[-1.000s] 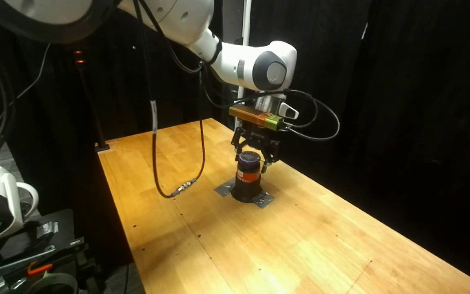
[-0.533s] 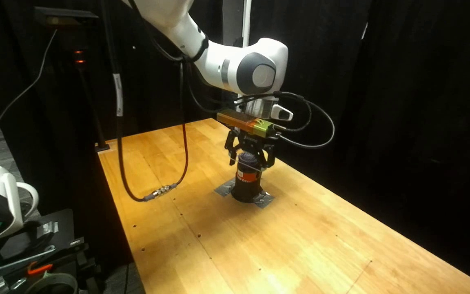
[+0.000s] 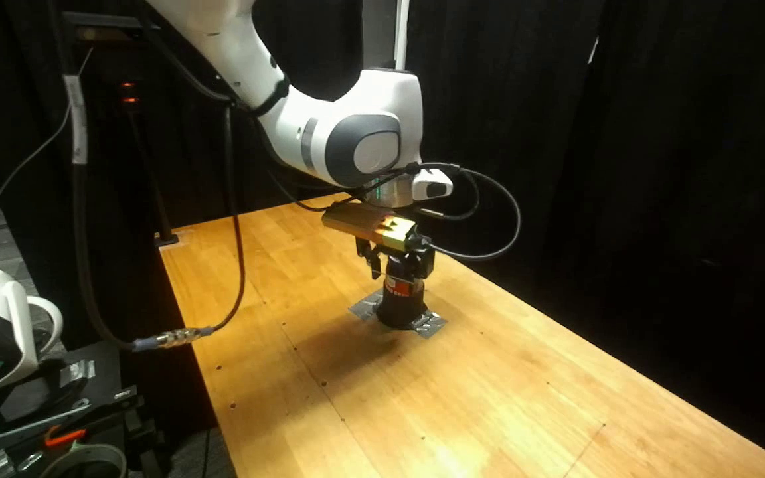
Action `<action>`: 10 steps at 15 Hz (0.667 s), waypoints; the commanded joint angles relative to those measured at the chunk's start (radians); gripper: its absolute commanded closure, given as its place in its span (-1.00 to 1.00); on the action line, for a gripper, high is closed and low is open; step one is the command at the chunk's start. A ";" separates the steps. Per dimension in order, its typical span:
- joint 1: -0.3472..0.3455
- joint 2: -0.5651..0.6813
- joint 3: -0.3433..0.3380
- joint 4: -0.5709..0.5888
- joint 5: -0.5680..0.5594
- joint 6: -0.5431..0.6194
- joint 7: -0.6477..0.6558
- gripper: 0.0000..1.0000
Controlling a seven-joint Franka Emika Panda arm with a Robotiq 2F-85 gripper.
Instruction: Put the elastic rubber on the object that is attached to the table
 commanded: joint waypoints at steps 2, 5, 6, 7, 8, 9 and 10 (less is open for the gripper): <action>-0.033 -0.154 0.009 -0.305 -0.019 0.335 -0.051 0.15; -0.038 -0.206 0.000 -0.460 -0.055 0.573 -0.066 0.60; -0.036 -0.213 -0.009 -0.494 -0.078 0.639 -0.070 0.74; -0.037 -0.216 -0.015 -0.525 -0.103 0.699 -0.076 0.77; -0.038 -0.215 -0.024 -0.552 -0.130 0.761 -0.084 0.84; -0.042 -0.208 -0.028 -0.572 -0.156 0.822 -0.095 0.86; -0.045 -0.201 -0.033 -0.587 -0.177 0.874 -0.100 0.88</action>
